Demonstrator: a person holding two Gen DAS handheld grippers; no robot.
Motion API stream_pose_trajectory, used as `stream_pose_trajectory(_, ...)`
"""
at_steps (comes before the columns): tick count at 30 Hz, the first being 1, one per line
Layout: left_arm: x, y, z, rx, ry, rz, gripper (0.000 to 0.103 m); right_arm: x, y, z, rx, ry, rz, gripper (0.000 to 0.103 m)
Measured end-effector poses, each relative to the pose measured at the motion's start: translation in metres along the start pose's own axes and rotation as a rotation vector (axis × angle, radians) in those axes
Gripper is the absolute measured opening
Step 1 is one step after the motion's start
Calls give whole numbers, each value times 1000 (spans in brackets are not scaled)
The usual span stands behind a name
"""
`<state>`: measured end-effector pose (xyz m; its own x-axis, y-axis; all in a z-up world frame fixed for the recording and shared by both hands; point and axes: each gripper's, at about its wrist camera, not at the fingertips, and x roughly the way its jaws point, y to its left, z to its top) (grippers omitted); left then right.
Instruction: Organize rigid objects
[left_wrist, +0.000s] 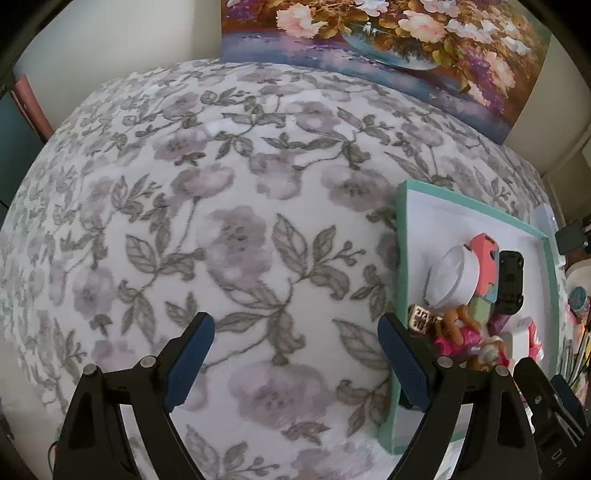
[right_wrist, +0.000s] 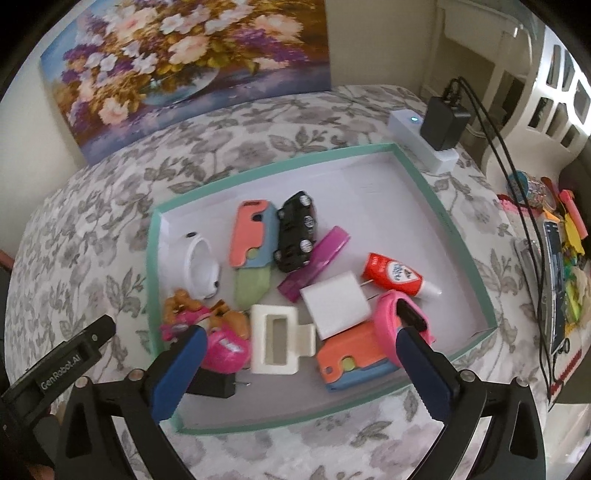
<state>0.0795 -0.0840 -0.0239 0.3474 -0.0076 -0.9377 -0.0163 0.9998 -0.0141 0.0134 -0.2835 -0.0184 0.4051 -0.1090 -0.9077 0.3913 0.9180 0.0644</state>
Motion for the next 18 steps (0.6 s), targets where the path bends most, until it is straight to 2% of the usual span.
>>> stream_pose_trajectory(8,-17,17,-3,-1,-4,-3,90,-12,19,-5,-32,-20,7,103)
stream_pose_trajectory(14,-38,31,-6,4,-50,-12,90,-18,28,-11,-49,-30,6,103)
stream_pose_trajectory(18,-51,37,-11,26,-81,10,90,-23,34,-16,-65,-37,4,103)
